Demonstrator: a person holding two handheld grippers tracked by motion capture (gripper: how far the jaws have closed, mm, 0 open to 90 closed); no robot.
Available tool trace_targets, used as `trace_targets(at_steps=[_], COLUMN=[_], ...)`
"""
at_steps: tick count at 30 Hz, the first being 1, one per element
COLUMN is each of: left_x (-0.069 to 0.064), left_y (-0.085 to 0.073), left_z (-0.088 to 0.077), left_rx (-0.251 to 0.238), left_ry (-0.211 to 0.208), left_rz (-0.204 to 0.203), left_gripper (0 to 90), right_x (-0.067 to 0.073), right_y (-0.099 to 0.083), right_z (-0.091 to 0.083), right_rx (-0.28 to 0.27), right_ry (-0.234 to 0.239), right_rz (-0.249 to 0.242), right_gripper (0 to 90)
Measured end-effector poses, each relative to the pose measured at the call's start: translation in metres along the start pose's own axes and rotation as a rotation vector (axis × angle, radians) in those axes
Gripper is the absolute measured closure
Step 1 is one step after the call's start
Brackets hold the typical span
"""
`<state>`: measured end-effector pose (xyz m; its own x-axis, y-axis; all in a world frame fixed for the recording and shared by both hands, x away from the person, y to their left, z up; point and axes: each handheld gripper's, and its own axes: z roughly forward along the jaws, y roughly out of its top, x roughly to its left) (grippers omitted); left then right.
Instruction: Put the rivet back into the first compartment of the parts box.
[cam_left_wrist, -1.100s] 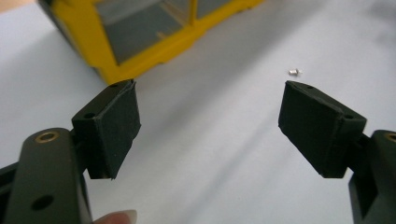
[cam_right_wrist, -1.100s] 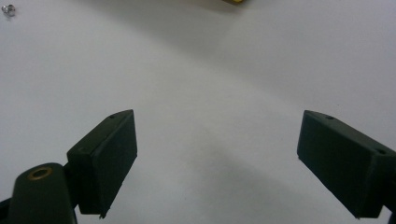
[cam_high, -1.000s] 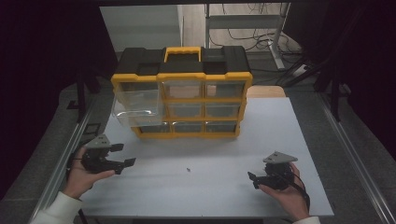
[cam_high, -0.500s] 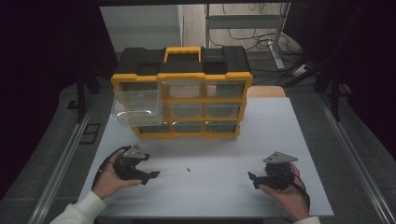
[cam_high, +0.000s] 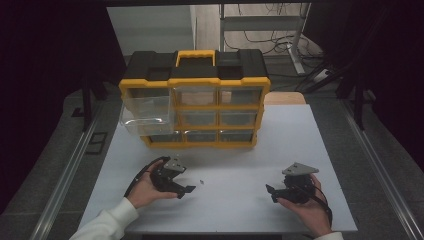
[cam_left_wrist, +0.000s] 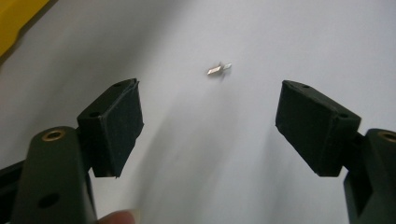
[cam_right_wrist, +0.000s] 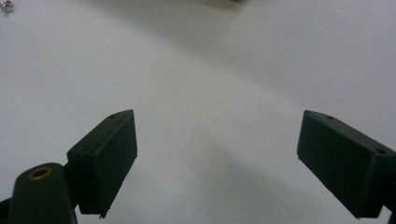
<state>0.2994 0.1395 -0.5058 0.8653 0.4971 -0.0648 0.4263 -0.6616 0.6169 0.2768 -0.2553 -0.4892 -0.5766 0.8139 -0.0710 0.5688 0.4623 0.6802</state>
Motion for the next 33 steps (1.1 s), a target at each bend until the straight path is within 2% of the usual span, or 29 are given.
trace_targets(at_steps=[4, 7, 9, 10, 12, 13, 14, 15, 17, 19, 23, 24, 25, 26, 27, 29, 30, 31, 32, 33], left_x=[-0.002, -0.003, -0.001, 0.003, 0.005, 0.005, 0.006, 0.006, 0.006, 0.004, 0.004, 0.002, 0.002, 0.005, 0.006, 0.005, 0.004, 0.003, 0.002, 0.001], left_y=[0.010, 0.014, 0.016, 0.018, 0.018, 0.019, 0.020, 0.020, 0.022, 0.023, 0.023, 0.022, 0.022, 0.023, 0.023, 0.023, 0.024, 0.024, 0.024, 0.024], left_z=[0.008, 0.015, 0.019, 0.023, 0.024, 0.027, 0.029, 0.031, 0.034, 0.036, 0.040, 0.041, 0.041, 0.039, 0.039, 0.039, 0.039, 0.039, 0.039, 0.040], left_rx=[0.014, 0.026, 0.039, 0.056, 0.065, 0.054, 0.067, 0.062, 0.088, 0.103, 0.117, 0.094, 0.091, 0.117, 0.118, 0.116, 0.116, 0.115, 0.116, 0.119], left_ry=[-0.015, -0.015, -0.020, -0.031, -0.036, -0.040, -0.047, -0.050, -0.045, -0.041, -0.039, -0.036, -0.035, -0.032, -0.032, -0.026, -0.031, -0.031, -0.036, -0.038], left_rz=[0.020, 0.021, 0.021, 0.044, 0.056, 0.045, 0.060, 0.053, 0.088, 0.105, 0.114, 0.084, 0.083, 0.114, 0.114, 0.117, 0.123, 0.130, 0.132, 0.136], left_gripper=[24.8, 25.7, 27.2, 29.1, 30.2, 31.5, 33.0, 36.1, 37.5, 41.0, 48.8, 50.7, 55.5, 55.5, 60.3, 62.5, 68.1, 68.1, 73.1, 73.1], right_x=[-0.001, -0.001, 0.000, 0.000, 0.000, 0.000, -0.001, -0.001, -0.001, -0.001, -0.001, -0.001, -0.001, -0.001, -0.001, -0.001, -0.001, -0.001, -0.001, -0.001], right_y=[0.000, 0.000, 0.000, 0.000, 0.000, 0.000, 0.000, 0.000, 0.000, -0.001, -0.001, -0.001, -0.001, -0.001, -0.001, -0.001, 0.000, 0.000, 0.000, 0.000], right_z=[0.000, 0.000, 0.000, 0.000, 0.000, 0.000, 0.000, 0.000, 0.000, 0.000, -0.001, -0.001, -0.001, -0.001, 0.000, 0.000, 0.000, 0.000, 0.000, 0.000], right_rx=[0.000, 0.000, 0.001, 0.002, 0.002, 0.002, 0.001, 0.000, 0.000, -0.001, -0.001, -0.001, -0.001, -0.001, 0.001, 0.001, 0.000, 0.000, 0.001, 0.001], right_ry=[-0.001, 0.000, 0.000, 0.000, 0.001, 0.000, 0.000, 0.001, 0.001, 0.000, 0.001, 0.001, 0.001, 0.001, 0.001, 0.001, 0.001, 0.001, 0.001, 0.001], right_rz=[-0.002, -0.001, -0.001, -0.001, -0.001, -0.001, -0.003, -0.001, 0.000, -0.002, 0.001, 0.001, 0.002, 0.002, 0.000, -0.001, -0.002, -0.002, -0.002, -0.002], right_gripper=[12.4, 12.4, 12.4, 12.4, 12.4, 12.4, 12.4, 12.4, 12.4, 12.4, 12.4, 12.4, 12.4, 12.4, 12.4, 12.4, 12.4, 12.4, 12.5, 12.5])
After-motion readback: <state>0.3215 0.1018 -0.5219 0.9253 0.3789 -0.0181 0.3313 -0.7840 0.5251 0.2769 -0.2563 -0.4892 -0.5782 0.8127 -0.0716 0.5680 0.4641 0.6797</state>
